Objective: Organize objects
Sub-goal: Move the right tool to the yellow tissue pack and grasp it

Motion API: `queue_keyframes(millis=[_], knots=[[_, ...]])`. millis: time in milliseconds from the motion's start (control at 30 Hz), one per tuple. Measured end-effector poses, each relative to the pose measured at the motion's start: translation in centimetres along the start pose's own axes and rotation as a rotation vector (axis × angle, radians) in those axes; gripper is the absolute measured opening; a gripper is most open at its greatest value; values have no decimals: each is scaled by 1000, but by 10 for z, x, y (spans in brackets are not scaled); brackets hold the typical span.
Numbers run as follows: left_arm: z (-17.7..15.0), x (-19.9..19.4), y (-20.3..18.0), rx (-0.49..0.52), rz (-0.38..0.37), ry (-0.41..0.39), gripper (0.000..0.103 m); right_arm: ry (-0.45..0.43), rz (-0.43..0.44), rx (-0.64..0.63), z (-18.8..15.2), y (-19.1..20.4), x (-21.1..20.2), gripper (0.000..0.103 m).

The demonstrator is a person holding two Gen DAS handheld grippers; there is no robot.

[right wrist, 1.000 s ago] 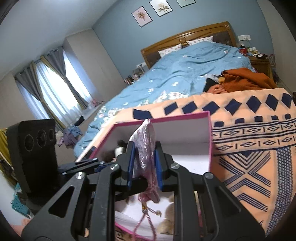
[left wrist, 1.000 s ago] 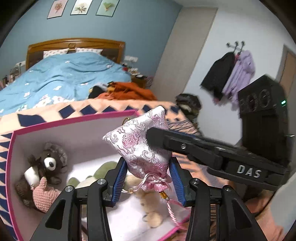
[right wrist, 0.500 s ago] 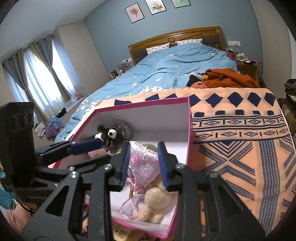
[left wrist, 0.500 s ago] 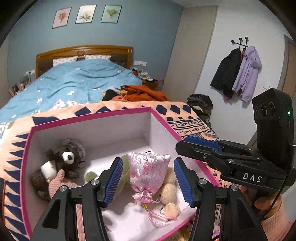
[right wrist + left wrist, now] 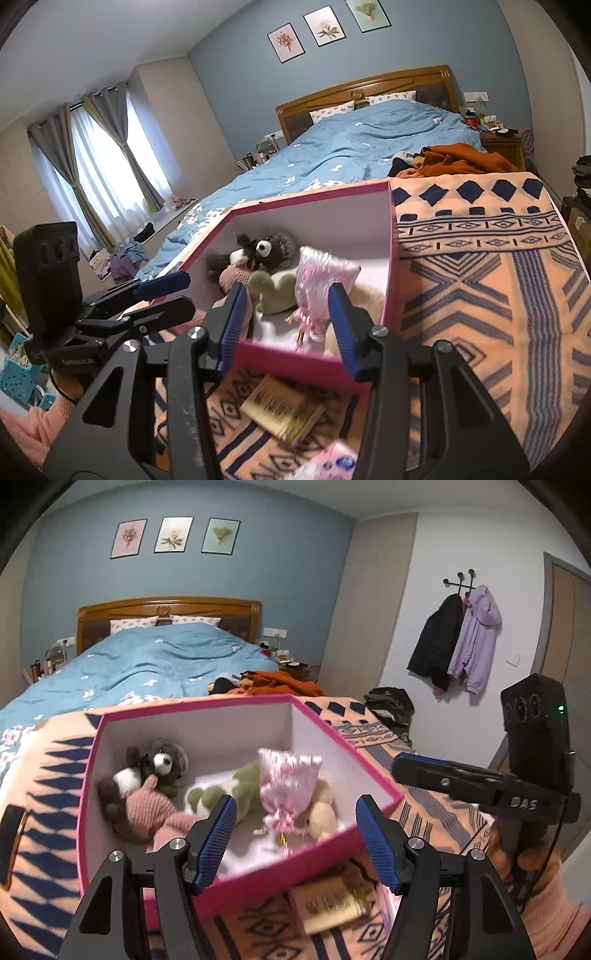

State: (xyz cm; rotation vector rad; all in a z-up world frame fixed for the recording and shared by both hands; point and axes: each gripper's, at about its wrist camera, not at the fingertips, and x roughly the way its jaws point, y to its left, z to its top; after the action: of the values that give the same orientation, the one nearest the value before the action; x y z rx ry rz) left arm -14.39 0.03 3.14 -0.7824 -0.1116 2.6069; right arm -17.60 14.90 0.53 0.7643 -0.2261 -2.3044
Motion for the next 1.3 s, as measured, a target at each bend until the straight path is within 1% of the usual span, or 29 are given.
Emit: queue_keyframes(millis=[100, 200, 267, 333, 433, 567, 633, 700, 900, 967, 1000, 1033, 1100, 1167, 1300], knots=[[-16, -2, -6, 15, 1, 22, 68, 14, -3, -11, -16, 4, -6, 50], [-29, -2, -11, 10, -7, 42, 68, 46, -8, -14, -32, 6, -7, 50], [-38, 1, -14, 14, 4, 59, 68, 76, -9, -10, -43, 6, -5, 50], [-48, 7, -15, 3, -10, 92, 68, 99, -13, -1, -53, 3, -2, 50], [-63, 22, -14, -12, -12, 151, 68, 157, -1, 29, -69, 1, 9, 50], [-74, 41, -10, -33, -28, 222, 68, 236, 4, 57, -85, -2, 29, 50], [-78, 50, -7, -55, -36, 259, 66, 262, -8, 77, -88, -6, 38, 50], [-82, 55, -5, -71, -41, 284, 61, 268, -16, 90, -89, -9, 43, 50], [-89, 64, -1, -109, -88, 323, 54, 308, -32, 112, -95, -14, 54, 50], [-91, 66, 0, -118, -99, 335, 47, 321, -32, 118, -97, -14, 58, 50], [-92, 69, 0, -129, -105, 348, 46, 326, -31, 121, -98, -15, 59, 50], [-92, 71, 1, -138, -111, 353, 42, 328, -29, 125, -99, -15, 60, 49], [-92, 72, 0, -149, -130, 353, 39, 327, -32, 125, -100, -16, 61, 48], [-91, 71, -1, -145, -133, 347, 38, 325, -24, 132, -101, -17, 62, 45], [-92, 70, -3, -137, -128, 341, 38, 319, -34, 126, -103, -16, 61, 44]])
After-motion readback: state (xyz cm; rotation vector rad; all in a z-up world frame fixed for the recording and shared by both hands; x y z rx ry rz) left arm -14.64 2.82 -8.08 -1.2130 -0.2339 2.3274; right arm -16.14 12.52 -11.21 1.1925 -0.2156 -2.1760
